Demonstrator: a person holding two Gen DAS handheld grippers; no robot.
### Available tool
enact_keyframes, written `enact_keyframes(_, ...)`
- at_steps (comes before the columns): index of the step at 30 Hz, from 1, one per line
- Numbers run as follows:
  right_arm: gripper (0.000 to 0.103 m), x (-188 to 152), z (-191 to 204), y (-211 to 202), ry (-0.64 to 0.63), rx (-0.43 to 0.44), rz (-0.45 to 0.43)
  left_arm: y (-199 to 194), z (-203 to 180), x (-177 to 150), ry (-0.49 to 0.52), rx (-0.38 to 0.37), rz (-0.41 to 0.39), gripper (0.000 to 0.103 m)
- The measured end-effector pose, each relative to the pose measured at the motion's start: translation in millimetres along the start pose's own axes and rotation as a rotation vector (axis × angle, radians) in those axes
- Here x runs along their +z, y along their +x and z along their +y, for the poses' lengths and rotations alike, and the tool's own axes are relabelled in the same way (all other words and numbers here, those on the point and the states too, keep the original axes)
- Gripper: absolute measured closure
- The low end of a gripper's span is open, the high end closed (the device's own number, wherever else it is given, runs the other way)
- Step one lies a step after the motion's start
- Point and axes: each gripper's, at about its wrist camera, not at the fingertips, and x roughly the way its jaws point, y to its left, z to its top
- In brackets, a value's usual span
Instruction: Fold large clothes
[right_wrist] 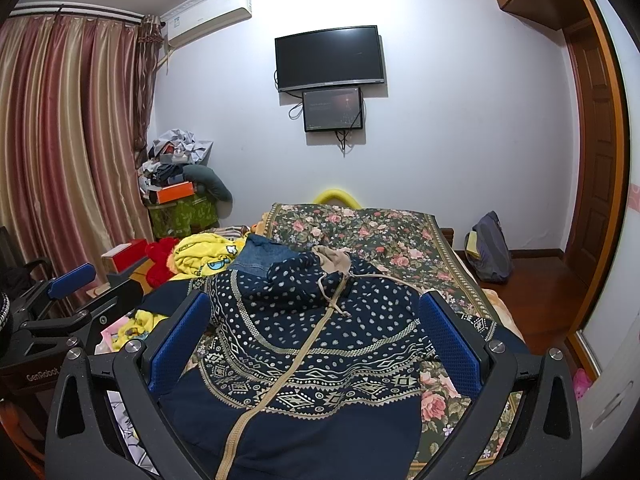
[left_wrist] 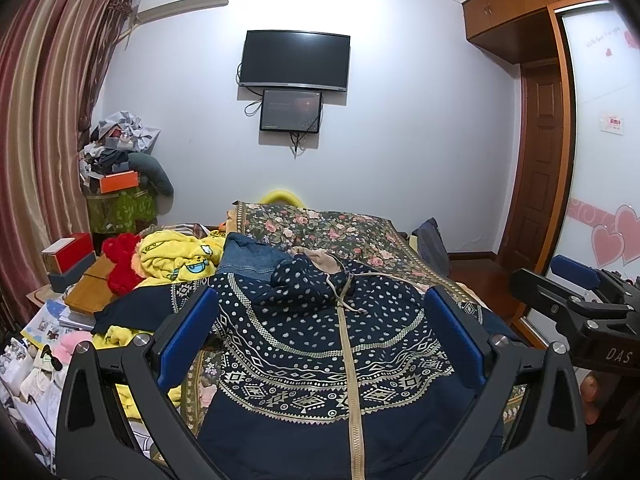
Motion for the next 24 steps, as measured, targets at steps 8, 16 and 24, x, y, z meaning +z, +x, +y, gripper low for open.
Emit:
enact_keyframes(8, 0.000, -1, -1, 2, 0.004, -0.003, 0.003, 1, 0, 0, -0.004, 0.001, 0.002, 0.000)
enact_keyframes(16, 0.000, -1, -3, 14, 0.007, -0.005, 0.024, 12, 5, 2, -0.005, 0.010, 0.007, 0.000)
enact_keyframes(24, 0.000, 7, -6, 42, 0.000, -0.013, 0.051, 39, 36, 13, -0.047, 0.050, 0.008, 0.000)
